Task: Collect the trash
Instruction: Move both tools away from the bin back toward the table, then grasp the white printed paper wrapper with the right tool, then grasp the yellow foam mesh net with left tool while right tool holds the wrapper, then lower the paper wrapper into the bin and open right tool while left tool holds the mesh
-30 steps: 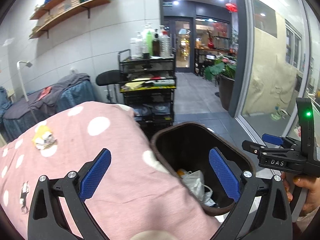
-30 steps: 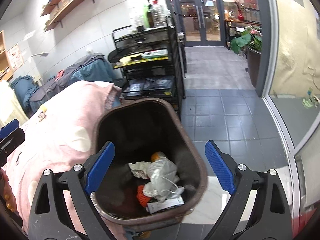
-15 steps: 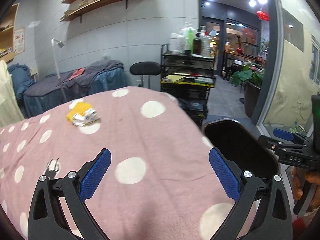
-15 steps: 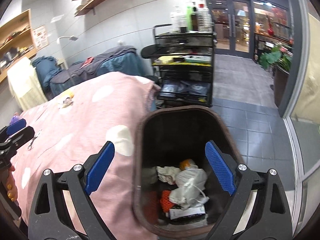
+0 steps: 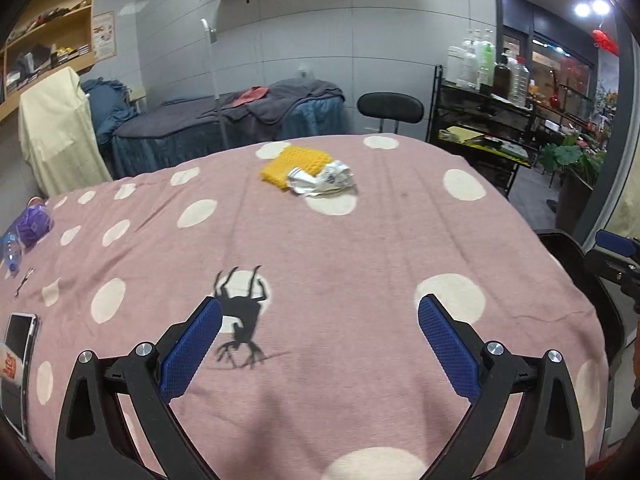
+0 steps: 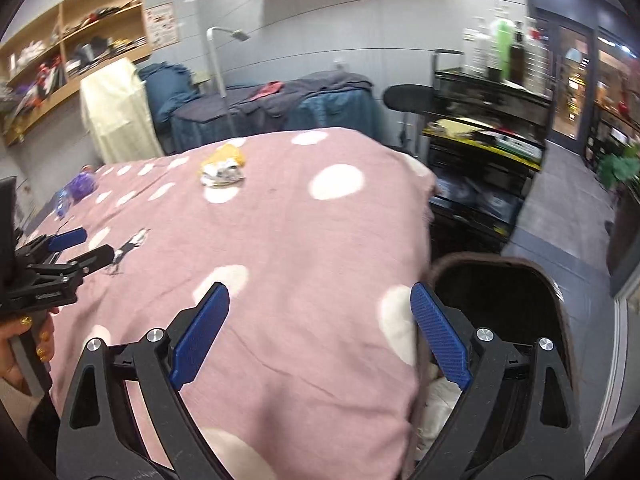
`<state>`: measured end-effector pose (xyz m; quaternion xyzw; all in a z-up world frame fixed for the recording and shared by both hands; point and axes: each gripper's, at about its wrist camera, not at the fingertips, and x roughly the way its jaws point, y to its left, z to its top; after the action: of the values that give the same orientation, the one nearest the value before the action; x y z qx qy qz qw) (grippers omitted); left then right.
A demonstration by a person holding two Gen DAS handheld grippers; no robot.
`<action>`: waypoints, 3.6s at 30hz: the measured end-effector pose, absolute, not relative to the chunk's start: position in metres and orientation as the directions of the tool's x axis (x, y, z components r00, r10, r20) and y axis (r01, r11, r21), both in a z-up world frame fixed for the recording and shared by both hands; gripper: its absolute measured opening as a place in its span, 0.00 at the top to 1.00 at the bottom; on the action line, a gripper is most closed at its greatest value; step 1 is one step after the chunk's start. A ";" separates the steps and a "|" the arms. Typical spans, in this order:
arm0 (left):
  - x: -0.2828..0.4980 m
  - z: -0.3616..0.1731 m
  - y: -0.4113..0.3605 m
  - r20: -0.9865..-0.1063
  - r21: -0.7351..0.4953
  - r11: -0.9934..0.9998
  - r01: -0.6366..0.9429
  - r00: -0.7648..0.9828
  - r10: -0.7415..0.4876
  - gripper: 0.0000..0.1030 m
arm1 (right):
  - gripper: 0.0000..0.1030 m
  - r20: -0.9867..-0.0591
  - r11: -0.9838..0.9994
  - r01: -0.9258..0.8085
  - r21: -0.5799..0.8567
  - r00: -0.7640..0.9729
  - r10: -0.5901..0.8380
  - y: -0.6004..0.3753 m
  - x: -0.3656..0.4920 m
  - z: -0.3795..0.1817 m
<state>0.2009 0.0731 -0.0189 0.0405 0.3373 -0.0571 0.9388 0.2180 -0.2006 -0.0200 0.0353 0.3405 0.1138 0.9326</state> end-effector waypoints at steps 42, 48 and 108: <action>0.347 -0.027 0.109 -0.668 0.122 0.982 0.146 0.744 -0.027 0.06 | 0.68 -0.797 0.927 -0.356 0.119 0.523 0.303 -0.028 0.473 -0.052; 0.388 -0.033 0.081 -0.682 0.128 0.972 0.197 0.729 -0.058 0.06 | 0.68 -0.775 0.934 -0.341 0.108 0.559 0.294 -0.062 0.436 -0.035; 0.224 0.021 0.024 -0.532 -0.001 0.960 0.280 0.813 -0.238 0.91 | 0.68 -0.624 0.954 -0.139 0.266 0.729 0.280 -0.233 0.234 -0.008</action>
<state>0.2240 0.0239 0.0212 0.0387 0.2741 -0.1363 0.9512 0.2339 -0.2330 -0.0084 0.1007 0.3500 0.1135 0.9244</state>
